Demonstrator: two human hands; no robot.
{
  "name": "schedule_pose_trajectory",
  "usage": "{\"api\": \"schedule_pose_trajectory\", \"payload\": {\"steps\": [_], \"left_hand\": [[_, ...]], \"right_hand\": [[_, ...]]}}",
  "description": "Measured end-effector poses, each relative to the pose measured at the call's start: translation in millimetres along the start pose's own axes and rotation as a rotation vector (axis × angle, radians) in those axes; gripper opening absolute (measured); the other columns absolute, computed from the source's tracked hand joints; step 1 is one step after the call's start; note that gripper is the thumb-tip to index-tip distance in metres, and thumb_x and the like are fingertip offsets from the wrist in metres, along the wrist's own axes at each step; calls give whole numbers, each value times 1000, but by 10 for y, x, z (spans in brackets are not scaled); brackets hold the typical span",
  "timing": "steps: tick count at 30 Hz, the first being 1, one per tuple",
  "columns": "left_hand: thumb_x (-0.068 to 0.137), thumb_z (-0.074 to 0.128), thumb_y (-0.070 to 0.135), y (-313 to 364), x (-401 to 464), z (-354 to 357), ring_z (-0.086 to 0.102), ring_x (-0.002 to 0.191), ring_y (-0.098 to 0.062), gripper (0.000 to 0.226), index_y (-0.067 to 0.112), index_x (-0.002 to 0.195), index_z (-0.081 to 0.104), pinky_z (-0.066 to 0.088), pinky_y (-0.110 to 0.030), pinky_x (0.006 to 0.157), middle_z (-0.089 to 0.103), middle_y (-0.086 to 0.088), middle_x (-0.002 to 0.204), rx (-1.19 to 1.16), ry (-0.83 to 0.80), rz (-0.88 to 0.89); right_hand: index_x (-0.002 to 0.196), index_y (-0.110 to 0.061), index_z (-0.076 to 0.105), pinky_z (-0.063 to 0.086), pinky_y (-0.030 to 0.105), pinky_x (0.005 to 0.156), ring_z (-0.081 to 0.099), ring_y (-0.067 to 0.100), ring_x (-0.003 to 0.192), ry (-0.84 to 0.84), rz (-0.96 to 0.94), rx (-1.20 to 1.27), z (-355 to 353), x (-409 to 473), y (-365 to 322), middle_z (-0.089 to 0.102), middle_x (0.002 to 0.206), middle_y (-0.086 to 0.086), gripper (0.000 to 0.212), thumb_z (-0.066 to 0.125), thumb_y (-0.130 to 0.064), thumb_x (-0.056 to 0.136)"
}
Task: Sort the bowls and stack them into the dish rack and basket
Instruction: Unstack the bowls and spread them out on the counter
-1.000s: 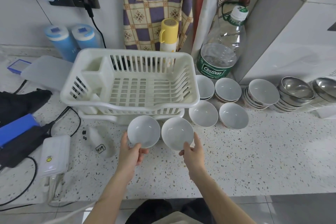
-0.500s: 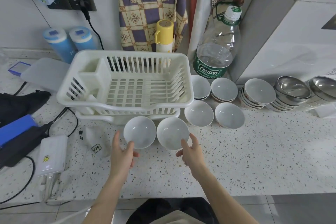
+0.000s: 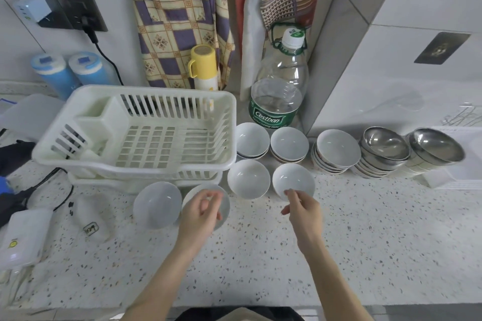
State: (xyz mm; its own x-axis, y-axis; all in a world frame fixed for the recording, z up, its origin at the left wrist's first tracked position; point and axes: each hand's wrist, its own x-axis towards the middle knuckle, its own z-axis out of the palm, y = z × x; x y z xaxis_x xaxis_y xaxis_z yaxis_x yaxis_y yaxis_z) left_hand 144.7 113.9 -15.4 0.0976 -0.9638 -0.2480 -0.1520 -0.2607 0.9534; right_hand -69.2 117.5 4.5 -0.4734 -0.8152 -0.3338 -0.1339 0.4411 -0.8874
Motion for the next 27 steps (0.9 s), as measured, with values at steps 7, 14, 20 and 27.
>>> {"api": "schedule_pose_trajectory", "payload": {"steps": [7,14,20,27], "left_hand": [[100,49,32,360,557,861,55,52,0,25,19,120,58,44,-23,57,72,-2,85,189,-77,-32],[99,47,24,456,1138,1197,65,94,-31,43,7,138,40,50,-34,75,68,-17,111,251,137,-140],[95,51,22,385,1386,1284,64,110,-35,42,5,132,44,49,-45,96,68,-23,119,239,290,-250],[98,50,10,317,1542,1306,66,45,-9,39,8,136,42,41,-22,37,62,-13,120,103,333,-306]], "right_hand": [[78,-21,66,33,25,52,43,11,54,-82,24,-109,-487,776,-248,69,65,-1,19,52,-21,92],[72,-9,64,35,29,61,53,28,73,-169,118,-255,-265,1359,-297,68,68,0,23,51,-5,90],[112,3,61,54,41,88,65,35,99,-142,145,-400,-61,1576,-291,69,108,21,37,38,-22,100],[117,4,54,48,36,84,62,39,108,-108,46,-656,16,1637,-371,65,116,22,35,46,-25,99]]}}
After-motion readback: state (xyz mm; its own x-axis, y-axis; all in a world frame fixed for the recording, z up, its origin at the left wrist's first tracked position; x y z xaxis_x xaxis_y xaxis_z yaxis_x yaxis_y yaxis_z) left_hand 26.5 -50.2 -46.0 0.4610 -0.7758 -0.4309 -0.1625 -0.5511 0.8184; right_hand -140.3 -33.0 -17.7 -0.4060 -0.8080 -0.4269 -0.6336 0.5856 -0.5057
